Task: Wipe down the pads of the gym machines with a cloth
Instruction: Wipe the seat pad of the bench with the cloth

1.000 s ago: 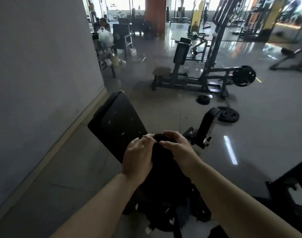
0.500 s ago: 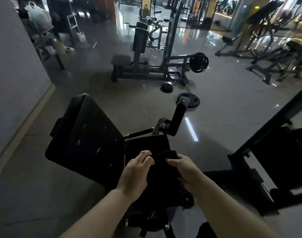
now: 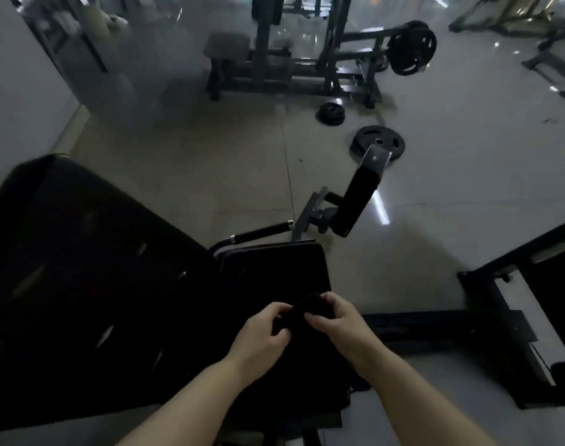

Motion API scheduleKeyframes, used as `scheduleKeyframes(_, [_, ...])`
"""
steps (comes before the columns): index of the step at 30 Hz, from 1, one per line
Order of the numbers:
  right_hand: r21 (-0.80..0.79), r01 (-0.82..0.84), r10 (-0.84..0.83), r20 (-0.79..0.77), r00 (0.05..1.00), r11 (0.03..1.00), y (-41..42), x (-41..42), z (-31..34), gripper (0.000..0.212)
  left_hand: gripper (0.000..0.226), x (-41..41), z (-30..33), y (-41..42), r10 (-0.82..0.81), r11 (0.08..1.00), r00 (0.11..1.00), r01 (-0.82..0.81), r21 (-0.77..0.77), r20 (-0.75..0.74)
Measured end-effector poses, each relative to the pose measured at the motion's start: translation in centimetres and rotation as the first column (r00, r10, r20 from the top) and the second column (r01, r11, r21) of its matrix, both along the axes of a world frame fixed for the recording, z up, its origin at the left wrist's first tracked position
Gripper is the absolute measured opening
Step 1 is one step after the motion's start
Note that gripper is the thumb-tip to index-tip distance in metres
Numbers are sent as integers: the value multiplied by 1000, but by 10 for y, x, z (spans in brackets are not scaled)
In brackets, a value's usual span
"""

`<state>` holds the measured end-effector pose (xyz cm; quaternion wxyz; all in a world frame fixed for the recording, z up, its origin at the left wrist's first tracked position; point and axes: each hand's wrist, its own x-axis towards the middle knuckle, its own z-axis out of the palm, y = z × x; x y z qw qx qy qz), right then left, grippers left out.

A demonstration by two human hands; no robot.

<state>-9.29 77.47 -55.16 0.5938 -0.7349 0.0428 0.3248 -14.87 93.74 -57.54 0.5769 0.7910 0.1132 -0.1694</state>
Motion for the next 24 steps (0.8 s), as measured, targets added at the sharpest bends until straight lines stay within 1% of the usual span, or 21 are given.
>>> scheduleKeyframes(1, [-36, 4, -4, 16, 1000, 999, 0, 16, -12, 9, 26, 13, -11, 1, 9, 998, 1000, -9, 59, 1])
scheduleKeyframes(3, [-124, -10, 17, 52, 999, 992, 1, 51, -35, 8, 21, 39, -29, 0, 26, 991, 1000, -24, 130, -9])
scheduleKeyframes(4, [-163, -30, 41, 66, 997, 986, 2, 68, -46, 8, 22, 50, -39, -1, 33, 987, 999, -30, 159, -20])
scheduleKeyframes(6, [-236, -102, 124, 79, 989, 966, 6, 103, -64, 10, 32, 71, -60, -2, 60, 974, 998, -52, 219, -30])
scheduleKeyframes(7, [-334, -159, 200, 92, 976, 929, 10, 121, -75, 18, 36, 79, -71, -2, 74, 963, 997, -67, 262, -14])
scheduleKeyframes(8, [-491, -214, 305, 112, 946, 844, 15, 137, -86, 35, 40, 85, -85, 0, 78, 945, 997, -74, 319, 1])
scheduleKeyframes(9, [-649, -225, 395, 127, 910, 727, 20, 148, -96, 52, 42, 90, -99, 1, 77, 920, 997, -71, 386, 1])
scheduleKeyframes(10, [-742, -174, 431, 168, 886, 648, 26, 153, -105, 63, 45, 94, -112, 4, 80, 889, 997, -63, 454, -18])
scheduleKeyframes(11, [-772, -116, 435, 221, 873, 625, 33, 153, -114, 67, 47, 96, -123, 7, 93, 856, 994, -55, 514, -49])
scheduleKeyframes(13, [-769, -40, 415, 300, 859, 638, 47, 134, -131, 65, 50, 97, -141, 12, 103, 801, 991, -29, 598, -90])
scheduleKeyframes(14, [-778, -37, 422, 298, 856, 627, 52, 121, -142, 65, 52, 98, -147, 14, 88, 784, 992, -10, 621, -95])
scheduleKeyframes(17, [-808, -77, 421, 222, 879, 585, 62, 94, -182, 72, 54, 101, -166, 22, 8, 737, 998, 37, 675, -64])
scheduleKeyframes(19, [-832, -9, 416, 268, 869, 554, 67, 92, -206, 79, 55, 109, -181, 27, -31, 716, 999, 37, 697, -21])
scheduleKeyframes(21, [-846, 74, 422, 337, 842, 528, 72, 99, -219, 75, 54, 121, -200, 29, -41, 725, 998, 1, 689, 42])
scheduleKeyframes(24, [-868, 119, 514, 390, 764, 482, 73, 114, -230, 68, 51, 133, -225, 25, 21, 733, 983, -140, 666, 183])
